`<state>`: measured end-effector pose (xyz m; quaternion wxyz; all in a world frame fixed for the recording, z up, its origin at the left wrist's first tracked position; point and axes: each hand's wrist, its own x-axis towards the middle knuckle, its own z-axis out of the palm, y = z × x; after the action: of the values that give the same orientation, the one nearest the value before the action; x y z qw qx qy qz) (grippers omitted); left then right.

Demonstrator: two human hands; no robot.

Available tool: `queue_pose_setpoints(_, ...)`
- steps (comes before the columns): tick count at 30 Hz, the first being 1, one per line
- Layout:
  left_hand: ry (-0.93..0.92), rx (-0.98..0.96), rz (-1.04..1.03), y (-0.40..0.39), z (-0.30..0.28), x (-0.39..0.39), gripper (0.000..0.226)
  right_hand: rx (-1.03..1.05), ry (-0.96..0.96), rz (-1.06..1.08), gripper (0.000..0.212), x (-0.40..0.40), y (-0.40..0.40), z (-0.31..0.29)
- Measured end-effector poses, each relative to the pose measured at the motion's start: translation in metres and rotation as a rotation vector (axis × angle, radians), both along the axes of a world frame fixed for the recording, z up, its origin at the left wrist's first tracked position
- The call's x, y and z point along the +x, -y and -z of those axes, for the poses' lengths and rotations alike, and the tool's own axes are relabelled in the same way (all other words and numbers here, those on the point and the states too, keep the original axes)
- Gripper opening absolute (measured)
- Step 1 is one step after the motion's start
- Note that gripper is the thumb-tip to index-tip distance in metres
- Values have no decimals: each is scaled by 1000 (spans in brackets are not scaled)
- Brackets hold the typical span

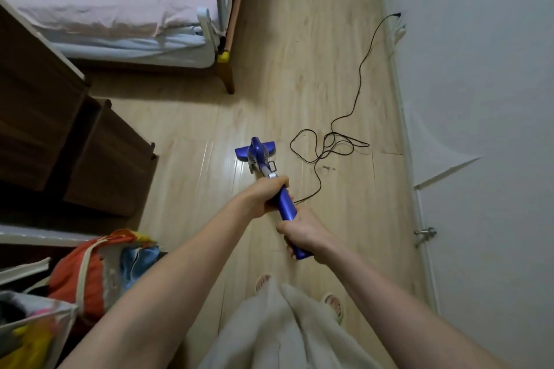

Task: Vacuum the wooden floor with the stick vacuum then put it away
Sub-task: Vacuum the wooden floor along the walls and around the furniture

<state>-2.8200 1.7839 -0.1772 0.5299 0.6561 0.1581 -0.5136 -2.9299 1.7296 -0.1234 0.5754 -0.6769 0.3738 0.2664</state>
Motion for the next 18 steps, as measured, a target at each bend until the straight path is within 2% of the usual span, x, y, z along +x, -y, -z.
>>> queue_pose_setpoints(3,-68,-25,17,-3,-8,-16,6,2,-13,-38,12,-19,2,-17)
queue_pose_setpoints(8,-218,-133,-77,19,-26,-61,10,1,-36,-146,12,-59,44,-52)
queue_pose_setpoints(13,-285,-131,-121,68,-34,-118,12,-117,-80,-380,9,-104,108,-72)
queue_pose_setpoints(18,-260,-131,-200,90,-20,-142,13,-122,-68,-434,10,-125,132,-62)
